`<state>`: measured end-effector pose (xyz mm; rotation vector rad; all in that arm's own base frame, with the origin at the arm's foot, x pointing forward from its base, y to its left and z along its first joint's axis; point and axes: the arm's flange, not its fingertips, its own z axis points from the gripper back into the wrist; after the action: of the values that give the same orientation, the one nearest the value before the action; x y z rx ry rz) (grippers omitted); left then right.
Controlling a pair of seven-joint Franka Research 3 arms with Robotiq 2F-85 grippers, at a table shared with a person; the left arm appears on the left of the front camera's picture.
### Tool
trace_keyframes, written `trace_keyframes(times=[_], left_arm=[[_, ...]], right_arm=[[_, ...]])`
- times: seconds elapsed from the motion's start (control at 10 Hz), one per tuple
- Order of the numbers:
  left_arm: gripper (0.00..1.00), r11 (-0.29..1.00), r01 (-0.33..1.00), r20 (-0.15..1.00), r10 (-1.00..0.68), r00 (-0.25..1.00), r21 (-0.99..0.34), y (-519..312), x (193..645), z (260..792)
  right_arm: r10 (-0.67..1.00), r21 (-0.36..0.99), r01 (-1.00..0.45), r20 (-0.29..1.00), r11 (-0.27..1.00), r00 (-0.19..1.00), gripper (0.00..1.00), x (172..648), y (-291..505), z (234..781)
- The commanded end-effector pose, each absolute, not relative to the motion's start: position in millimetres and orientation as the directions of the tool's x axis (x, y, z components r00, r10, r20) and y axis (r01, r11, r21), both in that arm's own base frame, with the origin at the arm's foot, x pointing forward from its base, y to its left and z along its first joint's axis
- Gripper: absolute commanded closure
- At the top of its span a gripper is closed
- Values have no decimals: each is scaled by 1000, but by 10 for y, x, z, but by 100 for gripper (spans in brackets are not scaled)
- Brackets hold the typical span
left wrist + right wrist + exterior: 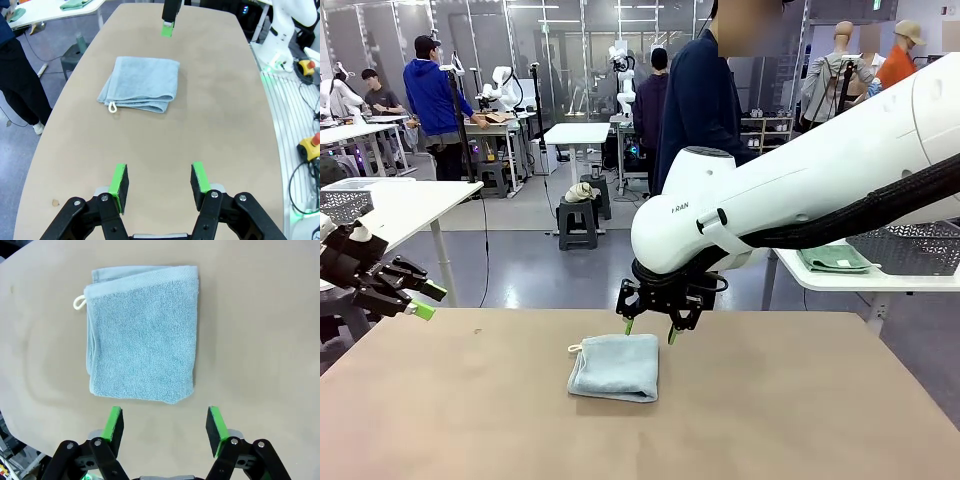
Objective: Fold the towels and place them in the basket.
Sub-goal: Place the folded Towel with hook on the right side of the table.
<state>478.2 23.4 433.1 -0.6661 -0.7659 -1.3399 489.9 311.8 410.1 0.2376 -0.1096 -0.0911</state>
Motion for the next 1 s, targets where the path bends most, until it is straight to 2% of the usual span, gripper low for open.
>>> trace_keyframes(times=[0.0, 0.3, 0.6, 0.9], left_arm=[[35, 119, 993, 806, -589, 62, 11, 235, 4782, 4335], [35, 119, 993, 806, -589, 62, 11, 235, 4782, 4335], [35, 119, 993, 806, -589, 62, 11, 235, 4782, 4335], [35, 119, 993, 806, -589, 62, 11, 235, 4782, 4335]], right_arm=[[-94, 228, 67, 108, 971, 990, 17, 4910, 3114, 4107], [-103, 240, 77, 97, 968, 990, 16, 4899, 3118, 4101], [-179, 186, 148, 167, 971, 970, 16, 5002, 3216, 3825], [-180, 123, 156, 215, 980, 960, 16, 5093, 3289, 3498]])
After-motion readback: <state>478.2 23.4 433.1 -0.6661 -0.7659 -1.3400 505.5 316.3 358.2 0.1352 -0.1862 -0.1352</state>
